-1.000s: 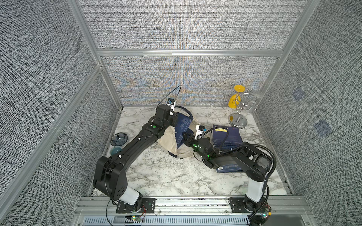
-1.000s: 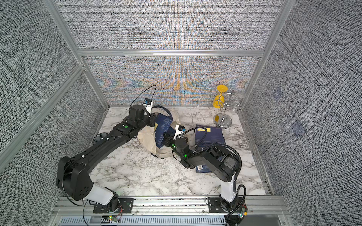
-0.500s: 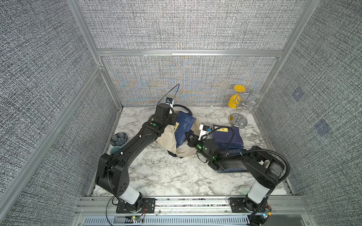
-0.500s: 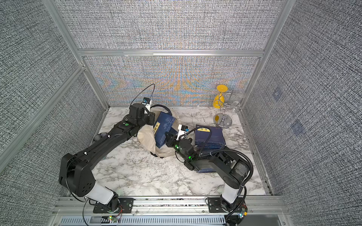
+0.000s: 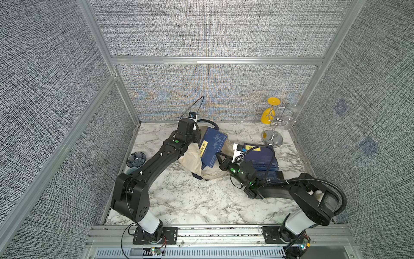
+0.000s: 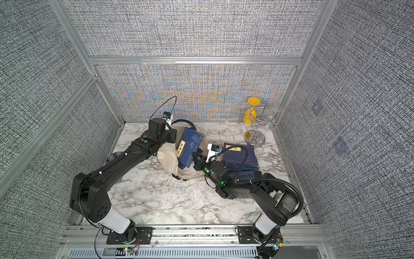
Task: Take out the books from the canvas bag
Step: Pick up the book from the canvas bag, then place the book on the book.
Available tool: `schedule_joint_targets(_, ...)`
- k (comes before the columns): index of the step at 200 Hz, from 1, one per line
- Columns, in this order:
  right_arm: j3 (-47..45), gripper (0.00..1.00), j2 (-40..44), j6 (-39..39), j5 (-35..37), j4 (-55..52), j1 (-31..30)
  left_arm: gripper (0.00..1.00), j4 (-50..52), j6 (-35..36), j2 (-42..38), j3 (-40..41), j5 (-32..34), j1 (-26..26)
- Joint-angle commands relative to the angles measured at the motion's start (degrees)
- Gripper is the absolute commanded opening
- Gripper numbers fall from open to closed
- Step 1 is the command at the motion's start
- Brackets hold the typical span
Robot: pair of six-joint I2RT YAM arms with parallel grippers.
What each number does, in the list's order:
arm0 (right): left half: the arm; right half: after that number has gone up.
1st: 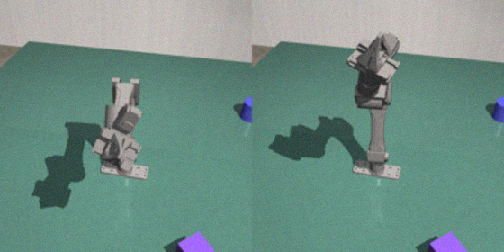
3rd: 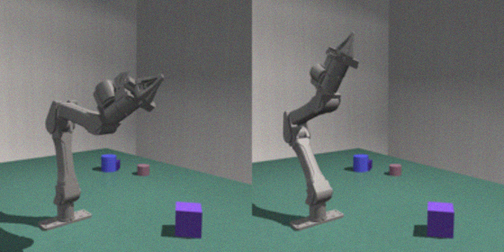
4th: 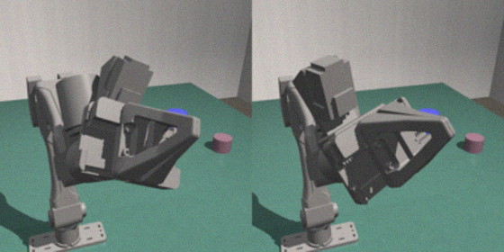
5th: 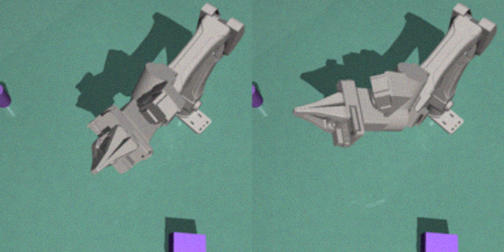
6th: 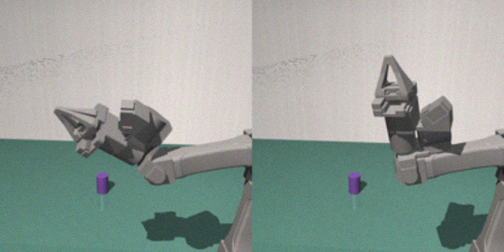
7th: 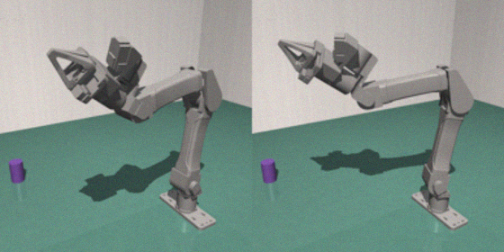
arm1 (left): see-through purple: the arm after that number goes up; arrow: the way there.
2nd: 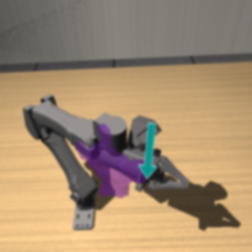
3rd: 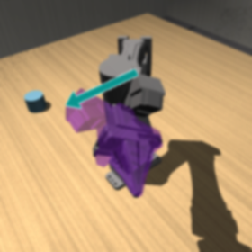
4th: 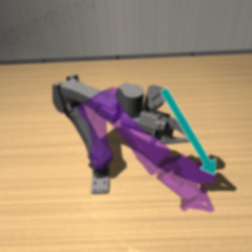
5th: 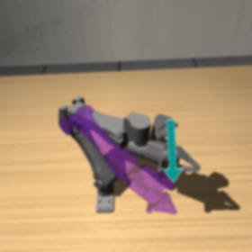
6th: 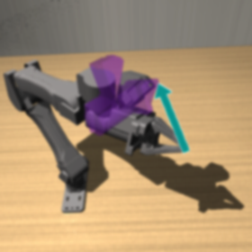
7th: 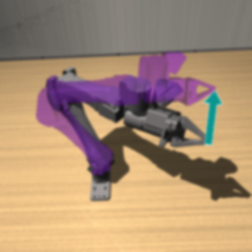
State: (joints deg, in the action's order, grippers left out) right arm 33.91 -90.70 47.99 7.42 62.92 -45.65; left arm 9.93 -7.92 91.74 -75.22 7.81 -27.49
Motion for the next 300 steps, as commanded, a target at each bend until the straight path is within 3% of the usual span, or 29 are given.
schedule_joint_targets(1,-0.63,0.0,1.63,-1.34,-0.17,2.13,0.2,0.0,0.88,0.06,0.53,-0.5,1.41,0.58)
schedule_joint_targets(109,-5.48,0.0,14.23,-2.44,0.52,-2.1,2.7,0.0,1.35,-0.46,2.12,-1.33,1.02,2.31)
schedule_joint_targets(181,-8.91,0.0,28.67,-3.56,6.42,-14.3,4.48,0.0,1.87,-1.08,2.15,-1.51,0.79,2.28)
schedule_joint_targets(213,-11.43,0.0,38.52,-1.89,13.87,-25.15,5.74,0.0,1.8,-2.16,1.3,-1.33,-0.4,2.33)
schedule_joint_targets(251,-12.29,0.0,52.15,4.37,25.77,-46.82,6.0,0.0,2.1,-2.66,1.11,-1.61,-1.11,2.35)
schedule_joint_targets(300,-12.29,0.0,60.61,13.96,30.13,-63.4,5.98,0.0,2.42,-3.24,1.07,-1.87,-1.76,2.33)
